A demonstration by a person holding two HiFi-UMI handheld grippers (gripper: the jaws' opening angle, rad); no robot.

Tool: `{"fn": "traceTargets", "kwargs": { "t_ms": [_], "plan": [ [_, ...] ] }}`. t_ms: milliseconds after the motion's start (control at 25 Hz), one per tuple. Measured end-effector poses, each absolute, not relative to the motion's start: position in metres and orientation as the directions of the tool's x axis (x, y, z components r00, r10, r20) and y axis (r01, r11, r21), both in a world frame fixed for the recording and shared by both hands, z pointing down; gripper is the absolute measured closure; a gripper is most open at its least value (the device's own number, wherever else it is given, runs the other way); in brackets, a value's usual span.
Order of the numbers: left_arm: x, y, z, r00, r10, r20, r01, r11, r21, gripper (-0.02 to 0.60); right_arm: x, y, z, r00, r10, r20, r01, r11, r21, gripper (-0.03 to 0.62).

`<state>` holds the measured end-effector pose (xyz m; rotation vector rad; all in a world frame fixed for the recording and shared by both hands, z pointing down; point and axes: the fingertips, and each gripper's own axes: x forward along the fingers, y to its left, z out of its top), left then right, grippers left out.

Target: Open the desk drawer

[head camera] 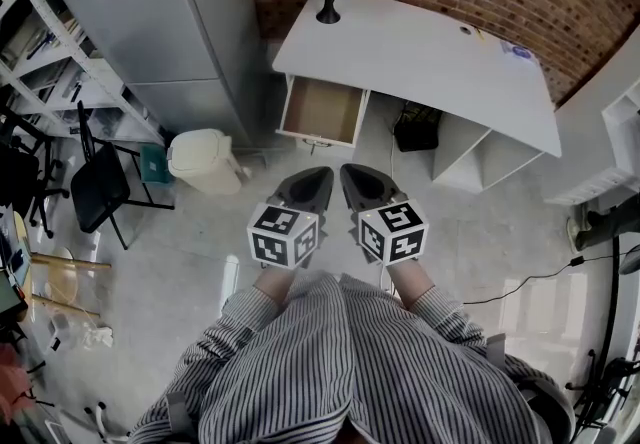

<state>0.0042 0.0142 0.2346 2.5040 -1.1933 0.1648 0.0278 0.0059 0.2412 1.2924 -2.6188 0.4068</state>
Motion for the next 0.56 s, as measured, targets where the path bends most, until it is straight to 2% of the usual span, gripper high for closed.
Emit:
{"fn": "traceTargets", "kwargs": {
  "t_ms": [560],
  "plan": [
    [0.0138, 0.0122, 0.242, 0.658, -0.701, 0.273, -0.751, -0.587, 0.303, 0.569, 0.032, 0.0107, 0.2455, -0.613, -0.729, 0.303, -0.788, 0.593, -0.168, 0.577]
  ]
}}
